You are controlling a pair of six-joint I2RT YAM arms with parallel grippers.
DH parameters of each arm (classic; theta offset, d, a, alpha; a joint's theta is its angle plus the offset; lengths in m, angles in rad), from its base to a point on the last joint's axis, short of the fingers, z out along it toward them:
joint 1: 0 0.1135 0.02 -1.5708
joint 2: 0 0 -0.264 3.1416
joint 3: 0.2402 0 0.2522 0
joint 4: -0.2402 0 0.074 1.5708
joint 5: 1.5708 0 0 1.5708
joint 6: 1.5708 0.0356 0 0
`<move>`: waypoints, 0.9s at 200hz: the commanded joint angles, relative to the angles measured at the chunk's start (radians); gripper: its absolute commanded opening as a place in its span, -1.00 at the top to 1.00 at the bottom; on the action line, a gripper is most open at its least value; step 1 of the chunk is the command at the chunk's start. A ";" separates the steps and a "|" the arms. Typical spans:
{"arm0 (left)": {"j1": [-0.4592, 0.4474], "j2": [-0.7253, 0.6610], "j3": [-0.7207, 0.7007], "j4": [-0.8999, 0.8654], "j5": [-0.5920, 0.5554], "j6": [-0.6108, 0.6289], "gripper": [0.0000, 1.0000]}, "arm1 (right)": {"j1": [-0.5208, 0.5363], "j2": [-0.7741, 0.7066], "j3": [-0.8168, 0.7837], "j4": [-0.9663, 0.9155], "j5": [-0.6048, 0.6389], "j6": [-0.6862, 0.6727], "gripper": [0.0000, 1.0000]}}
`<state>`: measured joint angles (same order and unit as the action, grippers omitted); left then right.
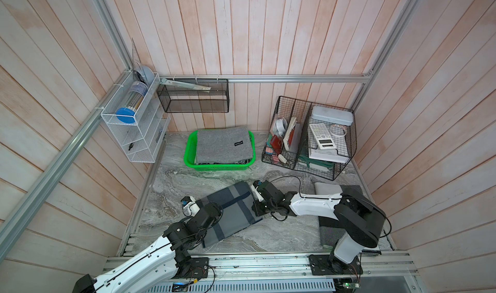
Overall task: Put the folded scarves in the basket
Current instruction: Move the scarf to the center of the board.
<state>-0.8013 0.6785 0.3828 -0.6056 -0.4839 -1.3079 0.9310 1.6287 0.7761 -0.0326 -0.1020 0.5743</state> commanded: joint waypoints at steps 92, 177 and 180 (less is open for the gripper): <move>0.001 0.140 -0.044 0.280 0.080 0.062 -1.00 | -0.006 -0.879 -0.559 -0.083 0.160 0.356 -0.30; 0.001 0.284 -0.042 0.320 0.194 0.146 -1.00 | -0.383 -0.706 -0.501 0.156 -0.111 0.195 -0.47; 0.002 0.286 -0.043 0.324 0.193 0.147 -0.99 | -0.383 -0.692 -0.494 0.158 -0.108 0.190 -0.47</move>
<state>-0.8013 0.9428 0.3511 -0.3176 -0.3225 -1.1980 0.5713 0.8532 0.2234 0.0399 -0.1211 0.8333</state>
